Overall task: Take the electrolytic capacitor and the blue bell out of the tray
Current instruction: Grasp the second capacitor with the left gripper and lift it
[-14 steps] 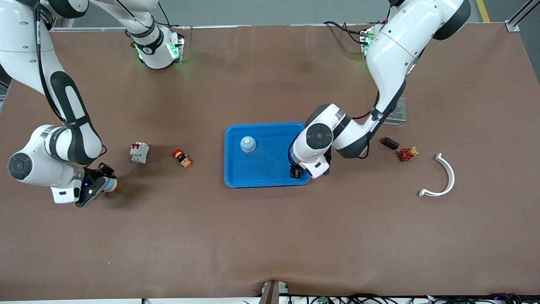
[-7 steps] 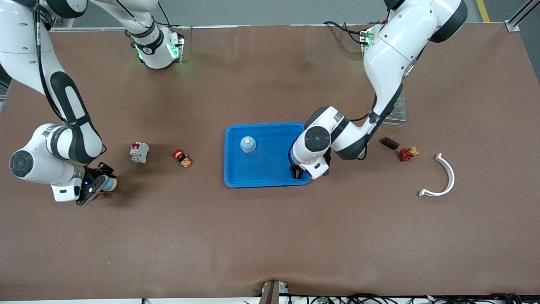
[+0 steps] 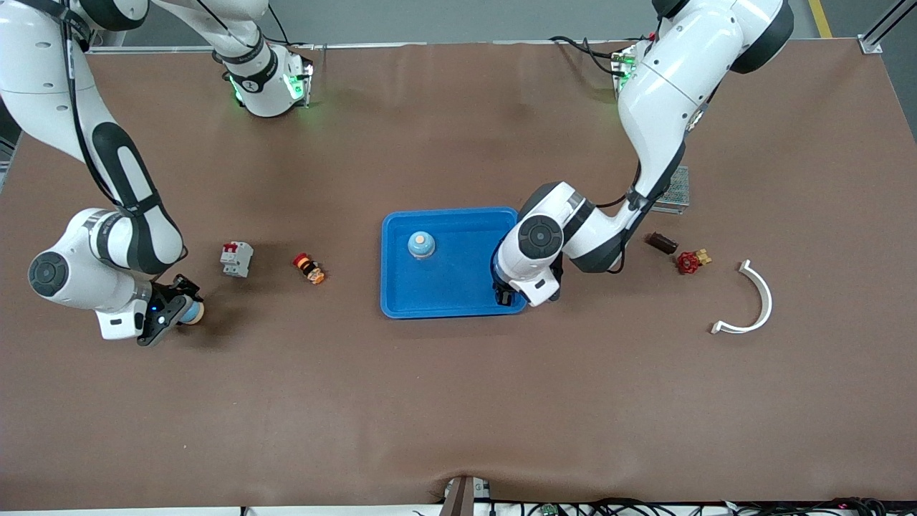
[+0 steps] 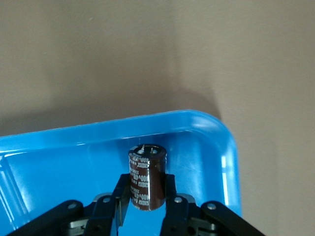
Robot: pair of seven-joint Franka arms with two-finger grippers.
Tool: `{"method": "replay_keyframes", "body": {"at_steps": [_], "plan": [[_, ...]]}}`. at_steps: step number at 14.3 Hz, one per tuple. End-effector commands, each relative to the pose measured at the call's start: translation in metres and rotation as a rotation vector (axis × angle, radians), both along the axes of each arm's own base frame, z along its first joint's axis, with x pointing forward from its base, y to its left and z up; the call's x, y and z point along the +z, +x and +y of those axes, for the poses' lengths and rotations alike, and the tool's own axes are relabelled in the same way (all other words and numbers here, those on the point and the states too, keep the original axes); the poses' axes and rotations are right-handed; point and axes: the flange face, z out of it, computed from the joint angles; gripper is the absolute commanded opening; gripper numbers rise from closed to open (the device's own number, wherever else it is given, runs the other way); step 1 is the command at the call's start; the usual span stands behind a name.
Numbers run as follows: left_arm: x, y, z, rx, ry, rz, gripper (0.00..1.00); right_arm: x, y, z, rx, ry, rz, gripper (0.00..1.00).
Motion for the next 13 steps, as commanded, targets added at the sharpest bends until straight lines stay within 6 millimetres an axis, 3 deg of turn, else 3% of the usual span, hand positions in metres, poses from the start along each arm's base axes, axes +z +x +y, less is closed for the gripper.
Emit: {"method": "replay_keyframes", "body": {"at_steps": [1, 3, 5, 6, 7, 11, 13], "plan": [[0.033, 0.008, 0.007, -0.023, 0.037, -0.044, 0.0, 0.002, -0.004, 0.001, 0.012, 0.004, -0.01, 0.36], [0.057, 0.011, 0.015, -0.058, 0.065, -0.043, 0.0, 0.001, -0.004, 0.002, 0.013, 0.005, -0.008, 0.37], [0.083, 0.03, 0.043, -0.059, 0.063, -0.051, 0.0, 0.0, -0.004, 0.002, 0.011, 0.006, -0.009, 0.44], [0.091, 0.033, 0.051, -0.062, 0.066, -0.05, 0.0, 0.0, -0.004, 0.001, 0.005, 0.007, -0.007, 0.6], [0.097, 0.039, 0.067, -0.08, 0.083, -0.037, 0.0, 0.0, -0.004, 0.002, -0.002, 0.01, -0.007, 1.0], [0.106, 0.051, 0.126, -0.297, 0.138, 0.053, 0.0, 0.01, 0.0, 0.003, -0.023, 0.027, -0.012, 1.0], [0.109, 0.06, 0.174, -0.387, 0.155, 0.119, 0.0, 0.026, 0.008, 0.004, -0.037, 0.035, 0.013, 1.0]]}}
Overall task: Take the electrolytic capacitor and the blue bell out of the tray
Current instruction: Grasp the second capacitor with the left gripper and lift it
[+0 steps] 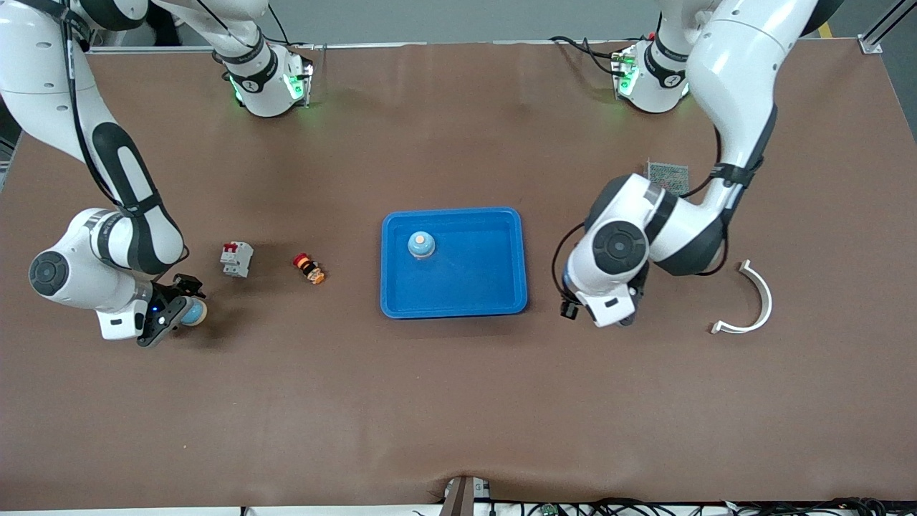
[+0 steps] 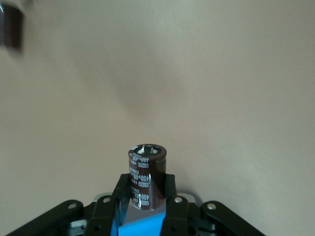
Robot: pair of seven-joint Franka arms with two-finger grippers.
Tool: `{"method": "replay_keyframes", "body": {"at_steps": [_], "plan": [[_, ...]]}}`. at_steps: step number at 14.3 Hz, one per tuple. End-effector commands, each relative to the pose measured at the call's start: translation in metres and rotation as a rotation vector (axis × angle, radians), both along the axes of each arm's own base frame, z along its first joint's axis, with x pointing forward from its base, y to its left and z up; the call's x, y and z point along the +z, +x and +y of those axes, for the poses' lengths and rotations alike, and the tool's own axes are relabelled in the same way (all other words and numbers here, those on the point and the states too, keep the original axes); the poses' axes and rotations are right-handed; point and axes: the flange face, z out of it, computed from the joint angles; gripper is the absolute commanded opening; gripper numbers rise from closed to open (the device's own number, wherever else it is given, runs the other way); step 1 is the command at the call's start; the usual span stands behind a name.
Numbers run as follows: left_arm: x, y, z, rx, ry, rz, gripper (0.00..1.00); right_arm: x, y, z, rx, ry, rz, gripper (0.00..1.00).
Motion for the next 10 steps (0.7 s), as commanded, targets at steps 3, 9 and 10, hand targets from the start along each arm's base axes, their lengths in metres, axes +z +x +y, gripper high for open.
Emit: {"method": "replay_keyframes", "body": {"at_steps": [3, 9, 10], "plan": [[0.001, 0.016, 0.095, -0.132, 0.007, 0.094, 0.0, 0.067, 0.018, 0.022, -0.108, 0.045, 0.079, 1.0], [-0.027, 0.032, 0.209, -0.292, -0.054, 0.15, 0.0, 0.159, 0.012, 0.106, -0.362, 0.007, 0.108, 1.0], [-0.036, 0.035, 0.227, -0.303, -0.044, 0.15, 0.0, 0.171, 0.009, 0.123, -0.404, -0.003, 0.113, 1.0]]}}
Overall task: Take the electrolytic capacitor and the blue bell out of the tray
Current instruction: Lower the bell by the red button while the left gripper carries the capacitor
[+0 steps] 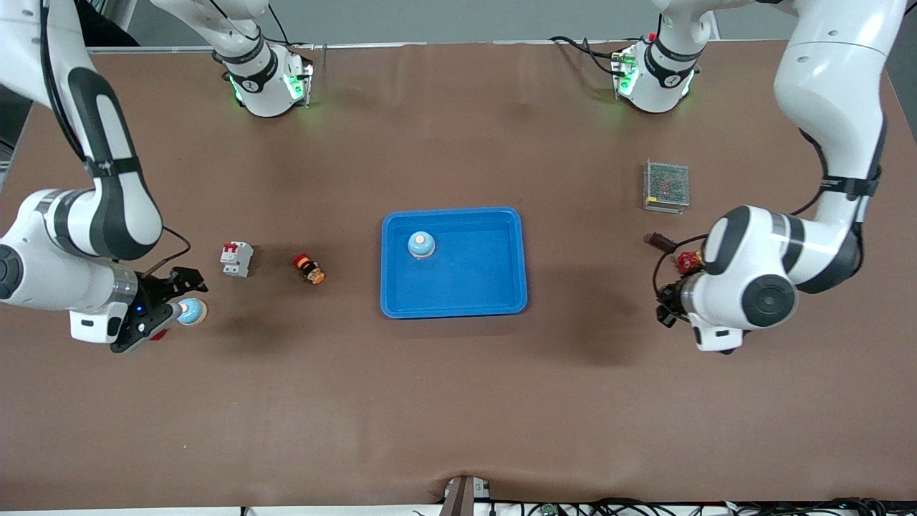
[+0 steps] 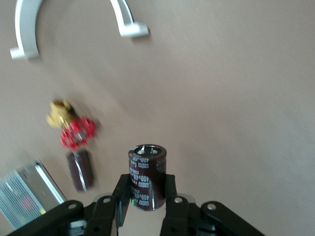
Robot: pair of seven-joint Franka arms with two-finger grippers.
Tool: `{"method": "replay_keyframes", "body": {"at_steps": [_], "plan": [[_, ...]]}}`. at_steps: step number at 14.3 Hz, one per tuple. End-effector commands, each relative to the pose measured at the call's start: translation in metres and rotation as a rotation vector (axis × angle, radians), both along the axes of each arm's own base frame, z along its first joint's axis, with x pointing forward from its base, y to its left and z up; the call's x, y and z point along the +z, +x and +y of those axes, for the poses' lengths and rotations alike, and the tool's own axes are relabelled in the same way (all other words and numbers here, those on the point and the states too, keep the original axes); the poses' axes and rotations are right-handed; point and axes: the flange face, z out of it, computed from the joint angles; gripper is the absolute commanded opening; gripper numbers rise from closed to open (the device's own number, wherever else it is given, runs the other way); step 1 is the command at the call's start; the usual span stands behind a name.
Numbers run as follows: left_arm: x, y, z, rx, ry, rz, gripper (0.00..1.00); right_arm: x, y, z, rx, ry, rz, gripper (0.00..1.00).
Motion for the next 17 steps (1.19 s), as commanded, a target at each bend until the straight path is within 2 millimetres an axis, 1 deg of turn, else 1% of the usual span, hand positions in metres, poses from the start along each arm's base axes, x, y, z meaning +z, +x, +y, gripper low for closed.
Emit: {"method": "replay_keyframes", "body": {"at_steps": [1, 3, 5, 6, 8, 10, 13, 15, 16, 17], "plan": [[-0.021, 0.003, 0.035, -0.062, 0.021, 0.0, 0.0, 0.03, -0.014, 0.043, -0.12, -0.024, 0.024, 1.0], [-0.033, 0.004, 0.047, -0.09, 0.022, -0.01, 0.0, 0.043, -0.019, 0.077, -0.183, -0.042, 0.033, 1.0], [-0.04, 0.004, 0.065, -0.127, 0.017, -0.014, 0.0, 0.051, -0.027, 0.114, -0.238, -0.059, 0.042, 1.0], [-0.046, 0.004, 0.07, -0.14, 0.008, -0.02, 0.0, 0.059, -0.032, 0.133, -0.264, -0.068, 0.039, 1.0], [-0.061, 0.001, 0.075, -0.159, 0.007, -0.027, 0.0, 0.065, -0.044, 0.181, -0.337, -0.09, 0.039, 1.0], [-0.072, -0.002, 0.075, -0.177, 0.017, -0.021, 0.0, 0.067, -0.058, 0.229, -0.396, -0.107, 0.036, 1.0], [-0.085, -0.006, 0.077, -0.184, 0.018, -0.01, 0.0, 0.064, -0.073, 0.284, -0.454, -0.103, 0.002, 1.0], [-0.091, -0.011, 0.078, -0.196, 0.028, 0.004, 0.0, 0.061, -0.079, 0.312, -0.496, -0.087, -0.025, 1.0], [-0.092, -0.013, 0.078, -0.198, 0.029, 0.008, 0.04, 0.055, -0.084, 0.328, -0.512, -0.082, -0.032, 1.0], [-0.092, -0.013, 0.078, -0.195, 0.03, 0.008, 0.25, 0.051, -0.088, 0.34, -0.514, -0.081, -0.037, 1.0]]}}
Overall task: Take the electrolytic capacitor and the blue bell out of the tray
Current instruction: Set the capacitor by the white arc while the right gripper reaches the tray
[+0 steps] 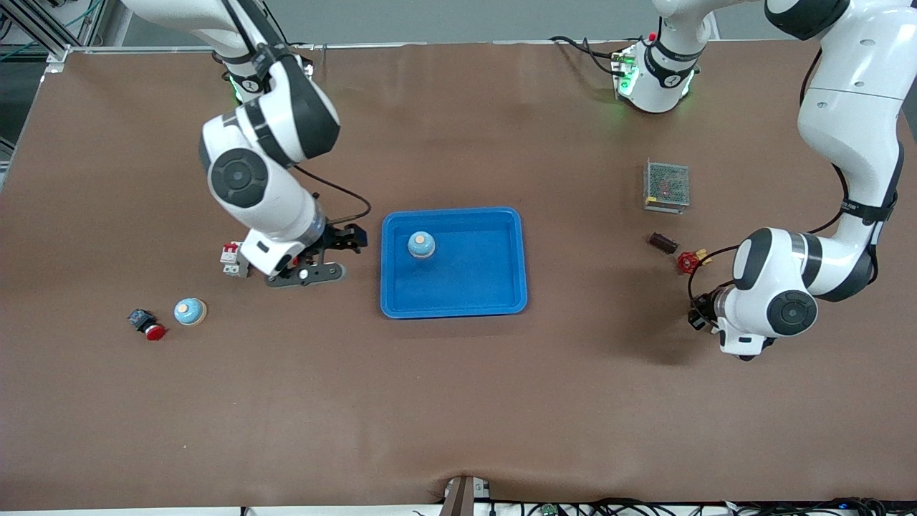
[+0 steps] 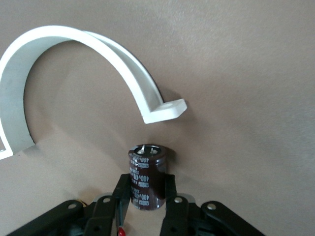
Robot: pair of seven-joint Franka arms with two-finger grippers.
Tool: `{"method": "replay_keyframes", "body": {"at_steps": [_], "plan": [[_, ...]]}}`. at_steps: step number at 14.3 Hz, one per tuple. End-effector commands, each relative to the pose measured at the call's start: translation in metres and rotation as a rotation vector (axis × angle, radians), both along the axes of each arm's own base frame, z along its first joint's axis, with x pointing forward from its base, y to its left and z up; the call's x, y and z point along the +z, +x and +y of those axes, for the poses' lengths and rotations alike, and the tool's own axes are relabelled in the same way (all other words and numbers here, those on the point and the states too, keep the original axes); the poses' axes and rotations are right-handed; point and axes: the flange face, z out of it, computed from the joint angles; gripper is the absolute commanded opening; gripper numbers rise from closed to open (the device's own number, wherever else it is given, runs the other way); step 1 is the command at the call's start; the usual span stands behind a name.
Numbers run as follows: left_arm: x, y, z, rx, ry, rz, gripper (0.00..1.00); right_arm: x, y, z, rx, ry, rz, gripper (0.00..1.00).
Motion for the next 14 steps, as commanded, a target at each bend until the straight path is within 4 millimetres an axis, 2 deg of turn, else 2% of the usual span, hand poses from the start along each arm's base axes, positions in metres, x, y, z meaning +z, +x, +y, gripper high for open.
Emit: {"method": "replay_keyframes", "body": {"at_steps": [1, 2, 5, 7, 11, 14], "plan": [[0.0, -0.004, 0.002, -0.026, 0.007, -0.004, 0.69, -0.012, -0.013, 0.029, -0.039, 0.007, -0.014, 1.0], [0.003, -0.003, 0.003, -0.027, 0.009, -0.009, 1.0, -0.024, -0.014, 0.038, -0.05, 0.007, -0.013, 1.0], [0.022, 0.004, -0.001, -0.058, 0.005, -0.034, 1.0, -0.04, -0.02, 0.054, -0.053, 0.007, -0.015, 1.0], [0.048, 0.014, -0.004, -0.101, 0.002, -0.077, 1.0, -0.056, -0.032, 0.064, -0.033, 0.006, -0.018, 1.0], [0.116, 0.022, -0.009, -0.268, -0.013, -0.153, 1.0, -0.084, -0.051, 0.088, -0.043, 0.005, -0.031, 1.0], [0.172, 0.021, -0.015, -0.361, 0.0, -0.214, 1.0, -0.104, -0.054, 0.094, -0.045, -0.001, -0.023, 1.0]]}}
